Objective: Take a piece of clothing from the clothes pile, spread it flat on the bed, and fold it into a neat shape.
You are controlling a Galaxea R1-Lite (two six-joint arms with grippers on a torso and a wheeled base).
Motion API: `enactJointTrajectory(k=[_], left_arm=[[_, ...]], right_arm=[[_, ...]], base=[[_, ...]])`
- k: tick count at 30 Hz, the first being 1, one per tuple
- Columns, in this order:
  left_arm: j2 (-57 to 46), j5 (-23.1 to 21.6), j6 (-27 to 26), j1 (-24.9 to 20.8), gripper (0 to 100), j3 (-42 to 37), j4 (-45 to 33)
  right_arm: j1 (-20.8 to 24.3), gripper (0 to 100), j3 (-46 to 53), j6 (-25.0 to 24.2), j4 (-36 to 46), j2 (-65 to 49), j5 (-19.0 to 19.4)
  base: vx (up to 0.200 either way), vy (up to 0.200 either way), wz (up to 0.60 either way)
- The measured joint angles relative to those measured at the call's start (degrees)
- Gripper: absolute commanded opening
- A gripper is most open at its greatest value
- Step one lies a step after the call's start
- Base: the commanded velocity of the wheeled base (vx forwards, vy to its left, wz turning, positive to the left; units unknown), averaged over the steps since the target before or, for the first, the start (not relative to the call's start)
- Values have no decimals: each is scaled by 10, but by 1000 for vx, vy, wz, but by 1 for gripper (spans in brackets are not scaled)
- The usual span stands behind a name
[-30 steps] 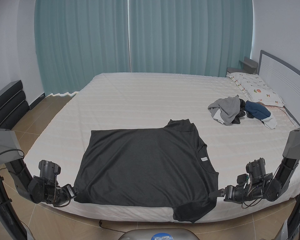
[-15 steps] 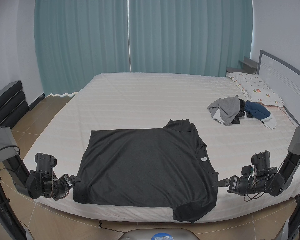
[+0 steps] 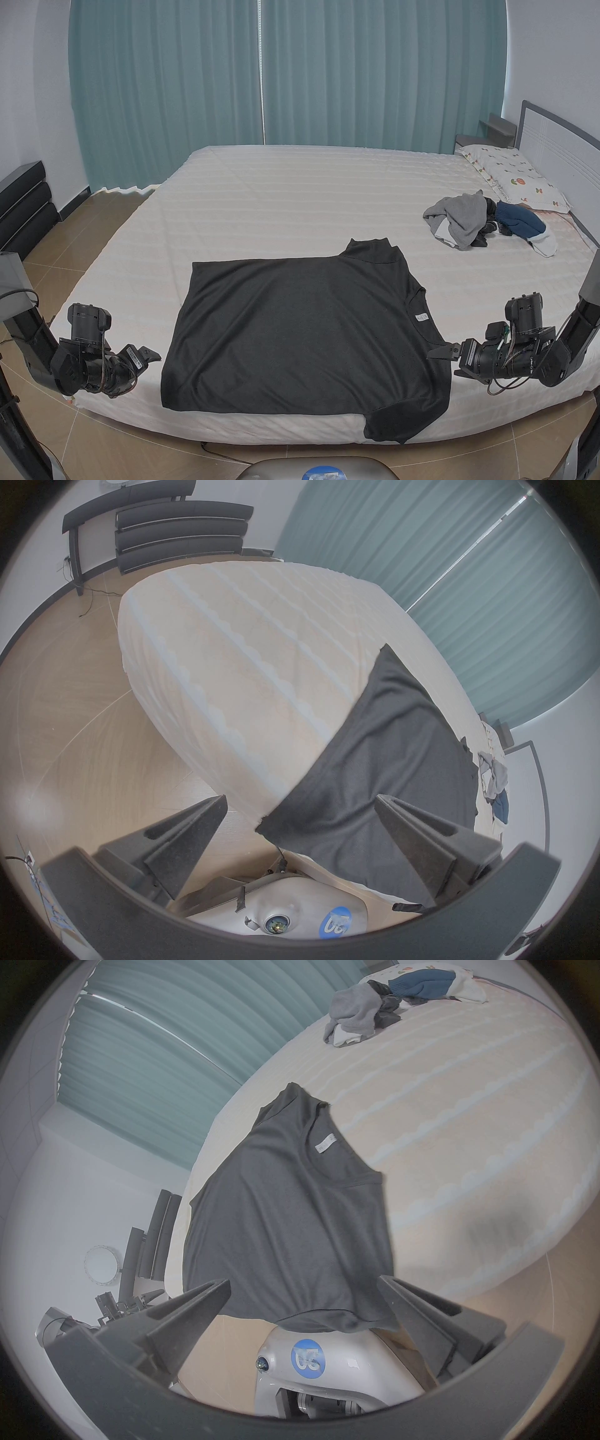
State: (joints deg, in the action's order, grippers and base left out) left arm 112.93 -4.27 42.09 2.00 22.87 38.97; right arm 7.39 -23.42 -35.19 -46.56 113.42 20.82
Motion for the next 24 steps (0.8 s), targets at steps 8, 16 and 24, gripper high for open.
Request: enactJointTrajectory(k=[8,16,24], left_arm=[[-3,7,23,-3,100,15,-4],[-4,6,36,-6,100,25,-4],[-4,5,35,-8,100,29,-5]], right_arm=[[1,100,-2,-7,-14,0,-1],[4,100,-1,-9,-19,0,-1],[6,100,0,-10,-20,0,-1]], base=[[0,0,0],[25,0,0],[200,0,0]])
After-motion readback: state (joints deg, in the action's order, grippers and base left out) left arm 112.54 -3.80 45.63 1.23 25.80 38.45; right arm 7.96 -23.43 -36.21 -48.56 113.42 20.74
